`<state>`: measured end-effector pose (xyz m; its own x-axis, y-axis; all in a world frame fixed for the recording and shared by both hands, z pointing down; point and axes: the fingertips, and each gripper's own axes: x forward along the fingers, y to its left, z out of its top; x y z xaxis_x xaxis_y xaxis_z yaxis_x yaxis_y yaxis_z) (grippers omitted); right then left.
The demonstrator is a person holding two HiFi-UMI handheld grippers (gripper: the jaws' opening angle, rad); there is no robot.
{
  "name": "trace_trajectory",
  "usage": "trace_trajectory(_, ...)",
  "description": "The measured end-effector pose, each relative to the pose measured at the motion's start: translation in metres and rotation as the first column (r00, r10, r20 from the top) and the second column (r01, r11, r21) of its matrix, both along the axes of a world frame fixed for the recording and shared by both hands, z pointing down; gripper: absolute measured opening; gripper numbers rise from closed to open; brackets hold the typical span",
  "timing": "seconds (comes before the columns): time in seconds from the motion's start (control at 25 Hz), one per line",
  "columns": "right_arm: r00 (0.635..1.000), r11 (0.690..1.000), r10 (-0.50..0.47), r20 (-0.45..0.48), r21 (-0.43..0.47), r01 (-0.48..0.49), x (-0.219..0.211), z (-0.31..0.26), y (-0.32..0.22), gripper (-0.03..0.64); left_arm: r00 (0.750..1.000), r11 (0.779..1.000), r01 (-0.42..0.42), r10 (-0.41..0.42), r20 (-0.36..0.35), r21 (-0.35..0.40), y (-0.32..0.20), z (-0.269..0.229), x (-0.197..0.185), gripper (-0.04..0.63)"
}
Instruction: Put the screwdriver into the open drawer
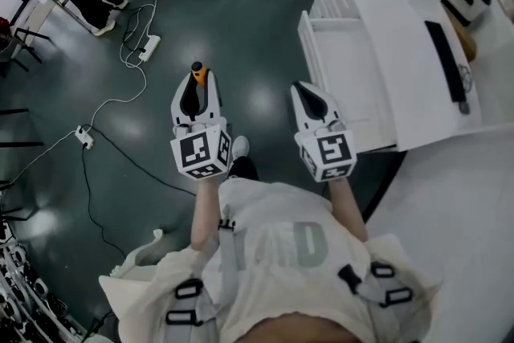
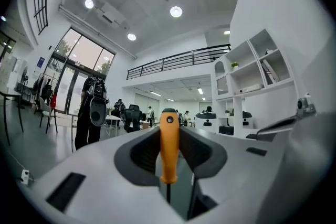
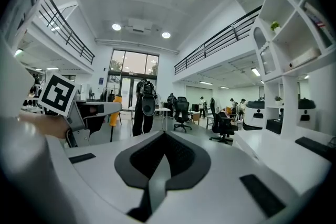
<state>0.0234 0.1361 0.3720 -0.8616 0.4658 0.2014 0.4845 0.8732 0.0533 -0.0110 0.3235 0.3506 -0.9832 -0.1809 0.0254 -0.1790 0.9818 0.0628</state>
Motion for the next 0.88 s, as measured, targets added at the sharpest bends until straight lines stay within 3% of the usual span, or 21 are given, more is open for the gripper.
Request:
trace_trajectory(0.48, 0.997, 0.997, 0.081, 0.008, -0.013, -0.081, -0.145, -0.011, 0.065, 0.002, 0.995, 0.995, -0.096, 0.097, 0.024, -0.02, 0.053, -0.016, -0.143, 0.112)
trace_trajectory(0.72, 0.993, 0.993, 0.12, 0.013, -0.009, -0.12, -0.199, -0.004, 0.073, 0.002, 0.987, 0.987, -0.159, 0.159, 0.015, -0.026, 0.06, -0.012, -0.194, 0.112)
trace_trajectory(0.88, 0.99, 0.99, 0.139, -0.016, -0.015, -0.139, -0.209, 0.002, 0.077, 0.002, 0.978, 0.978, -0.207, 0.208, 0.027, -0.028, 0.063, -0.015, -0.208, 0.112)
